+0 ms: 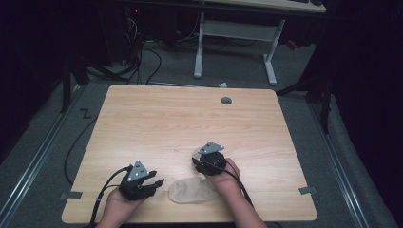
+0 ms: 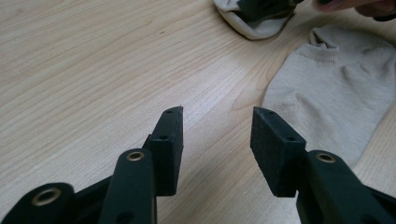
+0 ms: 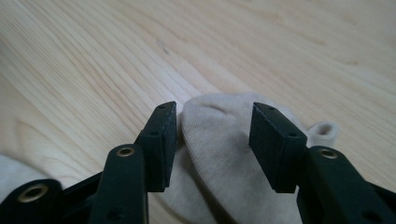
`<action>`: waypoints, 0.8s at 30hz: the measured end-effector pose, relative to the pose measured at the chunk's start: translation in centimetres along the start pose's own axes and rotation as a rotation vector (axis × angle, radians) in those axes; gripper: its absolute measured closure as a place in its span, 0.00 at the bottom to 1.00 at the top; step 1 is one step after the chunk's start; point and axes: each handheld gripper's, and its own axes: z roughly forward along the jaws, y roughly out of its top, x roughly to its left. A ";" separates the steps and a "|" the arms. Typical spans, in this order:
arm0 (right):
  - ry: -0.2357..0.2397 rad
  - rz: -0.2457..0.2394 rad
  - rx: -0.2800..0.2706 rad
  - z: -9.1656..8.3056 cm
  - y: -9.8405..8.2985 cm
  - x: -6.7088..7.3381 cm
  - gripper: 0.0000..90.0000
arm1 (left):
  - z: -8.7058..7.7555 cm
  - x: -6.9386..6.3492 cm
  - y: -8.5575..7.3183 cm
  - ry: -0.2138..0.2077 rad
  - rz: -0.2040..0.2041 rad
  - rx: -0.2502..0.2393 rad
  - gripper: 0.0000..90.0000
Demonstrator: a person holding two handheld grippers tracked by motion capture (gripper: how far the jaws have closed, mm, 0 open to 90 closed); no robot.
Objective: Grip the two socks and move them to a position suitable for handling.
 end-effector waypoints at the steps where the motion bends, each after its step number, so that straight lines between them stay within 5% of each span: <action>1: 0.008 -0.003 0.014 0.4 -0.1 -0.1 0.62 | 0.0 0.0 0.0 -0.001 -0.001 0.002 0.61; 8: 0.006 0.007 -0.012 0.0 -0.1 -0.2 0.92 | -0.1 0.0 -0.1 0.000 -0.002 0.001 0.61; 14: 0.009 0.012 -0.089 -1.6 0.2 0.1 0.93 | 0.0 0.0 0.0 -0.001 -0.001 -0.003 0.61; 24: 0.006 0.119 -0.181 -4.4 -1.4 -1.7 0.94 | 0.4 -0.3 0.6 -0.012 0.016 -0.010 0.61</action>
